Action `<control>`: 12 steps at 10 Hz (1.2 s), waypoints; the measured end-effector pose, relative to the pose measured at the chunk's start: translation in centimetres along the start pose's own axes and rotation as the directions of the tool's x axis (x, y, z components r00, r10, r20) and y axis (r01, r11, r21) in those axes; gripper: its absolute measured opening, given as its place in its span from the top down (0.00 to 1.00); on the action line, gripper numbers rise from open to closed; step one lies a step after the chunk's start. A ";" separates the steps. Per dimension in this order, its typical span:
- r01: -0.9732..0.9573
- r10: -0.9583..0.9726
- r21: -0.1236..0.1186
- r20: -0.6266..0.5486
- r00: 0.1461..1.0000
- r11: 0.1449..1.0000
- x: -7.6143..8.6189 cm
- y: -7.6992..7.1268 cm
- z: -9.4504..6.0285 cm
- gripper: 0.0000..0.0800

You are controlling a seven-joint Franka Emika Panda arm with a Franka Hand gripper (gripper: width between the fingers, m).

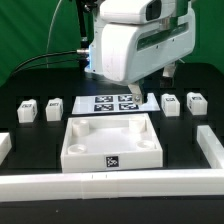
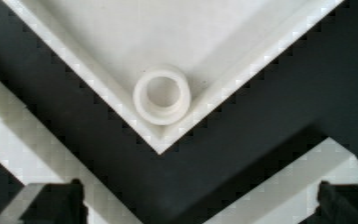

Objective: Assemble one leg

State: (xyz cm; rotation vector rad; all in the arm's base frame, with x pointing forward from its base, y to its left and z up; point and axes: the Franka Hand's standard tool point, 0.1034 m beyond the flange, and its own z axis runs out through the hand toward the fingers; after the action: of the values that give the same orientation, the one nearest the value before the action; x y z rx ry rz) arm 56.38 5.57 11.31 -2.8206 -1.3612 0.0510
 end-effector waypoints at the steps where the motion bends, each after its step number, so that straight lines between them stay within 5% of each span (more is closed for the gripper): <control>1: 0.014 -0.014 -0.001 0.001 1.000 1.000 -0.3 0.1 0.1 0.19; 4: 0.149 -0.149 0.011 0.012 0.989 0.989 -3.4 -0.8 1.2 0.19; 7: 0.218 -0.220 0.048 0.029 0.975 0.975 -6.7 -1.9 2.6 0.19; 11: 0.222 -0.223 0.046 0.028 0.974 0.974 -6.6 -1.8 2.6 0.19; 12: 0.321 -0.321 0.027 0.011 0.947 0.947 -7.3 -1.8 3.1 0.19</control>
Offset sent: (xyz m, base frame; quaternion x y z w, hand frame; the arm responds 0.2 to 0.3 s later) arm -0.0429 -0.0196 -0.0051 -0.0056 0.0023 -0.1185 0.9929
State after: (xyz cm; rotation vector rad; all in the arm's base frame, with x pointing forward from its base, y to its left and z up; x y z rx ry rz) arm 50.38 0.95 8.46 -2.5436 -1.7895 0.0861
